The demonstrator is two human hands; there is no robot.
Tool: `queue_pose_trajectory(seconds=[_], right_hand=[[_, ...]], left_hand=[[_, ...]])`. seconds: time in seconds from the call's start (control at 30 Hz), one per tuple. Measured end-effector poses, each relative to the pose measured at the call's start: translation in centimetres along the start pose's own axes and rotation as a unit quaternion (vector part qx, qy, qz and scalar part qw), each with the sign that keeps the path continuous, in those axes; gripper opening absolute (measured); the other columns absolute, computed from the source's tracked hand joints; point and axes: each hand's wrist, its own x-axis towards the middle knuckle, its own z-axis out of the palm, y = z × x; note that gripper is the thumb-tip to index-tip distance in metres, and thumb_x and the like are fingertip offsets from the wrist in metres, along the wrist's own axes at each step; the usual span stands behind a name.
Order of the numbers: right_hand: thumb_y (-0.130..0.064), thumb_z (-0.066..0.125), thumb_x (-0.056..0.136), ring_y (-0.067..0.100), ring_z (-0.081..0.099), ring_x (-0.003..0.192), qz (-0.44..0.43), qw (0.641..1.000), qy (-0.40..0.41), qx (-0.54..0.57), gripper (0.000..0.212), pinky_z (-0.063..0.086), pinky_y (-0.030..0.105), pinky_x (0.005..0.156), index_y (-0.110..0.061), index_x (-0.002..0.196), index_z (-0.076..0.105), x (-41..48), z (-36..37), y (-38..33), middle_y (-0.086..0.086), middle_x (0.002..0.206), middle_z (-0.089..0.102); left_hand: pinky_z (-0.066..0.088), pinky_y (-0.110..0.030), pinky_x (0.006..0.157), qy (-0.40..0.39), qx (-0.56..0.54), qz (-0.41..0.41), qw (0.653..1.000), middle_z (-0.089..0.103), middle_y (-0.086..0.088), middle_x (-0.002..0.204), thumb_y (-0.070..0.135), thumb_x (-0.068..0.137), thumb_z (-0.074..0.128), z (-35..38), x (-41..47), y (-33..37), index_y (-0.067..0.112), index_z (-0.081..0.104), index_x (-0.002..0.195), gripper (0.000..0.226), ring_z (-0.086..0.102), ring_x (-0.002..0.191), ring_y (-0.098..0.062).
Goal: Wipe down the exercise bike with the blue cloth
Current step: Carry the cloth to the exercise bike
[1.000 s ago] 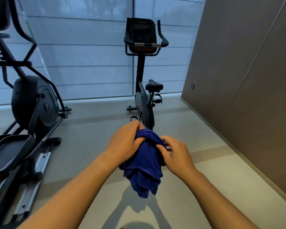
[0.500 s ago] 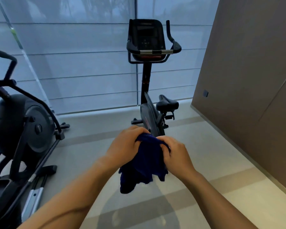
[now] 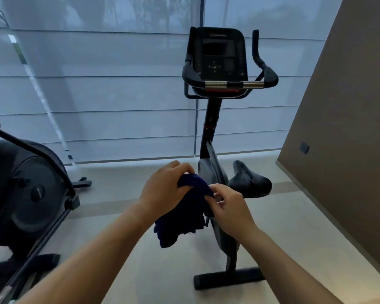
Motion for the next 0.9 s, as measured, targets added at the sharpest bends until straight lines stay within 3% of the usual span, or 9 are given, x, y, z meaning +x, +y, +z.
queue_pose_trajectory(seconds=[0.2,0.4,0.53,0.7,0.8,0.9], right_hand=[[-0.013,0.051,0.092,0.006,0.059,0.083,-0.005,1.000,0.021,-0.009,0.019,0.052,0.026,0.073,-0.024,0.102,0.063,12.1,2.6,3.4,-0.007,0.091,0.064],[-0.013,0.048,0.094,-0.002,0.058,0.085,-0.003,0.997,0.074,0.009,0.024,0.043,0.010,0.072,-0.032,0.102,0.061,23.4,6.9,6.0,-0.015,0.091,0.063],[-0.016,0.047,0.096,0.000,0.058,0.083,0.002,0.995,0.097,0.013,0.020,0.043,0.010,0.069,-0.031,0.101,0.059,31.5,9.7,6.8,-0.016,0.089,0.063],[-0.023,0.047,0.096,0.003,0.058,0.089,0.006,0.991,0.136,0.011,0.013,0.053,0.023,0.076,-0.032,0.103,0.051,40.6,12.9,8.1,-0.014,0.094,0.062],[-0.026,0.049,0.094,0.002,0.058,0.091,0.018,0.987,0.159,0.007,0.016,0.054,0.022,0.074,-0.039,0.104,0.046,45.6,14.1,9.1,-0.016,0.097,0.060],[-0.021,0.054,0.092,-0.001,0.056,0.090,0.008,0.984,0.179,-0.005,0.024,0.052,0.015,0.072,-0.044,0.097,0.046,49.8,14.5,9.7,-0.020,0.094,0.058]], left_hand=[[0.047,-0.028,0.076,-0.022,-0.027,0.008,0.999,0.065,0.009,0.094,0.013,0.084,0.055,0.6,9.7,-7.2,0.028,0.064,0.101,0.024,0.058,0.085,-0.012],[0.046,-0.027,0.076,-0.024,-0.042,0.032,0.998,0.060,0.010,0.095,0.016,0.086,0.056,1.3,19.5,-15.2,0.029,0.063,0.102,0.022,0.056,0.085,-0.012],[0.045,-0.025,0.074,-0.030,-0.043,0.030,0.998,0.058,0.010,0.093,0.026,0.084,0.061,0.0,26.5,-21.1,0.032,0.062,0.100,0.016,0.054,0.082,-0.010],[0.036,-0.011,0.067,-0.037,-0.043,0.061,0.997,0.054,0.017,0.087,0.037,0.079,0.067,-2.0,34.5,-27.8,0.037,0.058,0.098,0.021,0.053,0.077,-0.002],[0.037,-0.007,0.062,-0.046,-0.055,0.058,0.996,0.054,0.020,0.086,0.030,0.082,0.066,-2.2,39.6,-30.9,0.041,0.047,0.101,0.029,0.055,0.073,0.001],[0.038,-0.008,0.061,-0.040,-0.052,0.068,0.996,0.055,0.021,0.083,0.021,0.086,0.060,-1.7,43.7,-32.9,0.043,0.042,0.092,0.029,0.055,0.073,-0.001]])
